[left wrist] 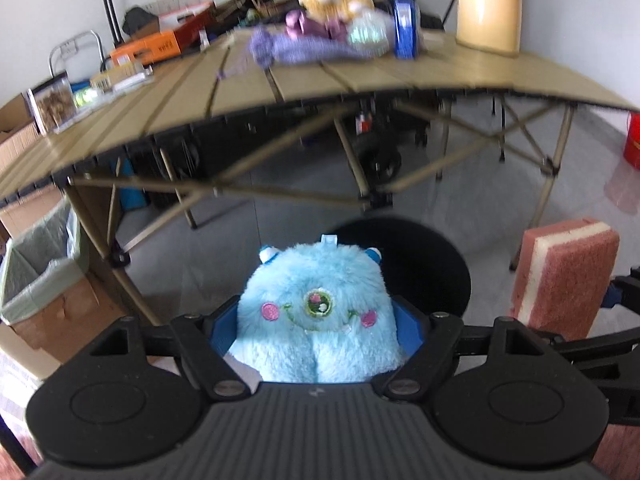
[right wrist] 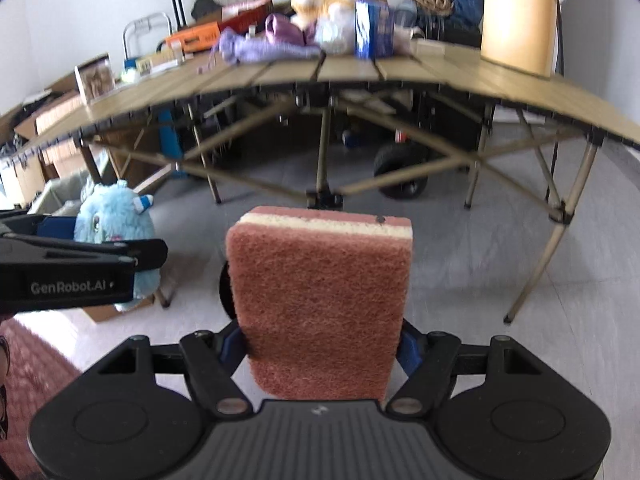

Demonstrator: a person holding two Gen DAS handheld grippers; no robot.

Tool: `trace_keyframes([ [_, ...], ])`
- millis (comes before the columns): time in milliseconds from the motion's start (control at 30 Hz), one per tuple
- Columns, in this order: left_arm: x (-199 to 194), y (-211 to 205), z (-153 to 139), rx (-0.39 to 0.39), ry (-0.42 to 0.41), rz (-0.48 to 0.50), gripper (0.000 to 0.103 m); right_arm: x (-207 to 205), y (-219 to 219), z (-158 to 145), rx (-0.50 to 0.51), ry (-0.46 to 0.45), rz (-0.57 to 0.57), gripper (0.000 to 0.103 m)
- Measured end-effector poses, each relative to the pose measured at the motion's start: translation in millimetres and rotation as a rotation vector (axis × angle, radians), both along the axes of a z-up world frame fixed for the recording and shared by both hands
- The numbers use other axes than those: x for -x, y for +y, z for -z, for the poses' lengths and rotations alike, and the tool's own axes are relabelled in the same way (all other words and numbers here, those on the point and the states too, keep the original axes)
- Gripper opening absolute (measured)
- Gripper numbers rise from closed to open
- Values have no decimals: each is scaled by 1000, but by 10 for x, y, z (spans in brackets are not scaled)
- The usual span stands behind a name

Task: Collect trash
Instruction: 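Carry the blue plush over the black bin and open the left gripper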

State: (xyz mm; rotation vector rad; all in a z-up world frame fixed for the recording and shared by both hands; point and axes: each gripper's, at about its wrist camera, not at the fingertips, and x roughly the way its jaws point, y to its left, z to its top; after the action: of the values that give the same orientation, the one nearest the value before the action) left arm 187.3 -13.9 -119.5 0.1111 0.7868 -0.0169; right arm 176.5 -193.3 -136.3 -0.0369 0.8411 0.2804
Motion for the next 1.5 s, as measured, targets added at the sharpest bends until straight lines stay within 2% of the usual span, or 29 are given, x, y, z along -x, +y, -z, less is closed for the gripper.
trace_keyframes([
  [300, 23, 28, 268, -10, 134, -11, 78, 24, 36, 250, 46, 129, 18, 71],
  [633, -115, 83, 485, 4, 234, -41, 78, -111, -55, 526, 59, 257, 81, 71],
  [1067, -288, 2, 626, 6, 306, -33, 78, -230, -164, 594, 57, 293, 133, 71],
  [1333, -458, -91, 688, 21, 346, -20, 78, -416, -298, 556, 54, 280, 185, 71],
  [1500, -616, -186, 682, 33, 344, -15, 78, -524, -328, 512, 62, 257, 202, 71],
])
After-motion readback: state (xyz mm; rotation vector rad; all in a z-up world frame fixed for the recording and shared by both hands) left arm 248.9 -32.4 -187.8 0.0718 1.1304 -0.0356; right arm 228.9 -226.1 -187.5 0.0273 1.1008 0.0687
